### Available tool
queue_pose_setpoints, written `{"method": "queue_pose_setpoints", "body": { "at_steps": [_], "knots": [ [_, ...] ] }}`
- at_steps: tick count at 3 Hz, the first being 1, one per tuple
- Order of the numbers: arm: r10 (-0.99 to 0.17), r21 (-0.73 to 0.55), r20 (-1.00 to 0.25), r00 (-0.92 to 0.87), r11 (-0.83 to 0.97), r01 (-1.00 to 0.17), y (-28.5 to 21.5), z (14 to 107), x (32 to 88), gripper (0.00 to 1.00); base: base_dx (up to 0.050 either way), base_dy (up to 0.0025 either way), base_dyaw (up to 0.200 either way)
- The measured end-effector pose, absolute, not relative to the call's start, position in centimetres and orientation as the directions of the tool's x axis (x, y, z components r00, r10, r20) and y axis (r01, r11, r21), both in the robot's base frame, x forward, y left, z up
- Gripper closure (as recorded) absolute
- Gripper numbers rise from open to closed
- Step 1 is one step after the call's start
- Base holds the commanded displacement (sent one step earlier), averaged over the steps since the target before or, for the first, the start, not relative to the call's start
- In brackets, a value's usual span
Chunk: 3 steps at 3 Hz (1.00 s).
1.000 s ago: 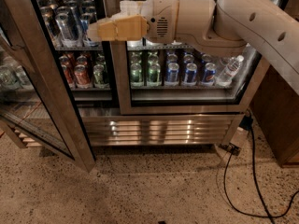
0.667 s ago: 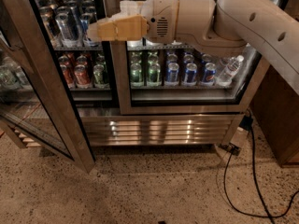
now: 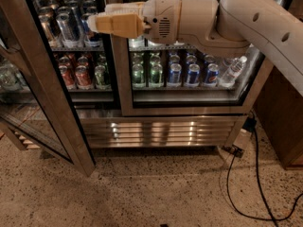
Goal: Open left fridge door
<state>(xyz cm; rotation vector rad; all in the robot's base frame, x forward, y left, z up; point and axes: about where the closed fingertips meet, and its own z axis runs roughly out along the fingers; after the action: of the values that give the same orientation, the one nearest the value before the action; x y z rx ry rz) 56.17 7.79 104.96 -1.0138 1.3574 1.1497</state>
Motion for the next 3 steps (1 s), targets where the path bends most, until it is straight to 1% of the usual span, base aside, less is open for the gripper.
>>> {"method": "queue_pose_setpoints", "body": {
  "at_steps": [2,3],
  "knots": [
    [0.020,0.103,-0.995,-0.101,0.182,-0.978,7.79,104.96,56.16,0.89,0.000,0.00000,0.000],
    [0.020,0.103,-0.995,-0.101,0.182,-0.978,7.83,104.98,56.15,1.00,0.000,0.00000,0.000]
  ]
}}
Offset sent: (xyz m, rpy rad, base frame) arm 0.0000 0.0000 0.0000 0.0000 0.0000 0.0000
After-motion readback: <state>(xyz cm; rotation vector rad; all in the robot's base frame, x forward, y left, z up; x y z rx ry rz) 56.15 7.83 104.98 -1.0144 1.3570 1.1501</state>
